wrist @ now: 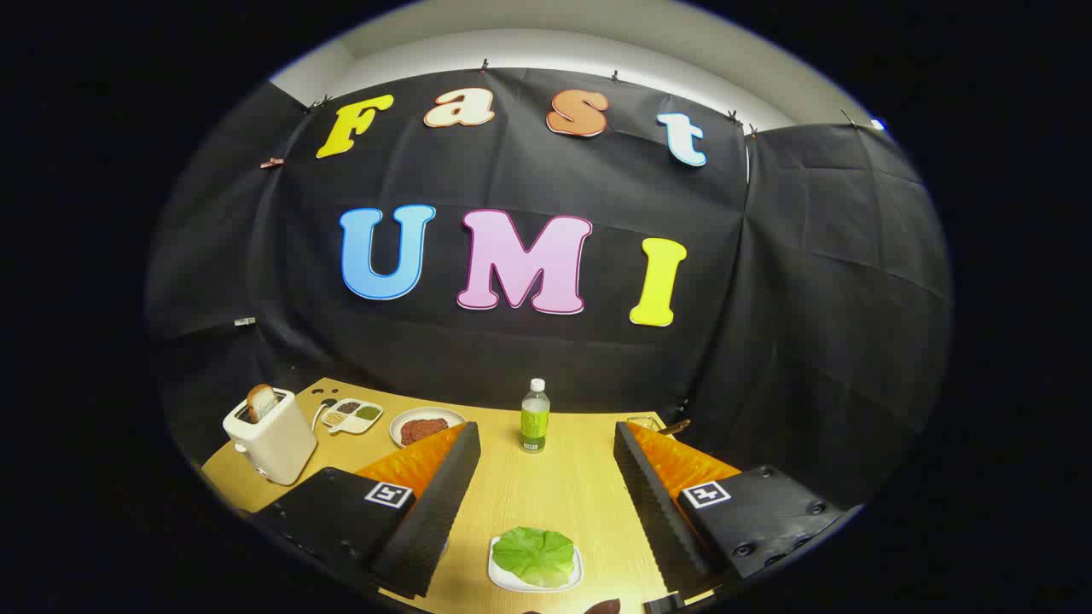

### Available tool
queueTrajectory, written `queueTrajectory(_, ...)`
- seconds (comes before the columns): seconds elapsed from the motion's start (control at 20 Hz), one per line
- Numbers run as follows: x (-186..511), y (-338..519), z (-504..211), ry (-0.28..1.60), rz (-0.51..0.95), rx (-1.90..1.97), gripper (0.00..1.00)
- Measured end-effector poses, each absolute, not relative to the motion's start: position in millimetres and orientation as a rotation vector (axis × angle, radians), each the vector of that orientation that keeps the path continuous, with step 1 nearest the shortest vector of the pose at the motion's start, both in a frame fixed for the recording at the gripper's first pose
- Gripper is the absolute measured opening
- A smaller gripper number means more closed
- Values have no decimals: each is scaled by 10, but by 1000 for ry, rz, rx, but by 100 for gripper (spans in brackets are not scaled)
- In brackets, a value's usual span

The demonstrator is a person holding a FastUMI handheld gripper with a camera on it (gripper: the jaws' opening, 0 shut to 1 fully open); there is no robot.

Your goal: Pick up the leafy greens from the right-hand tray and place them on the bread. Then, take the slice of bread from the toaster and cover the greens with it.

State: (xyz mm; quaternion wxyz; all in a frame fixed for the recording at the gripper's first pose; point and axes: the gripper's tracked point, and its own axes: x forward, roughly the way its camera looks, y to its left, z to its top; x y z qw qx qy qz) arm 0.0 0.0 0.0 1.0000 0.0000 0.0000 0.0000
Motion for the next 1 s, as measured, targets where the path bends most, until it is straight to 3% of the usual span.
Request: queueTrajectory(1.0, 150, -587, 38, -1, 12, -9, 98)
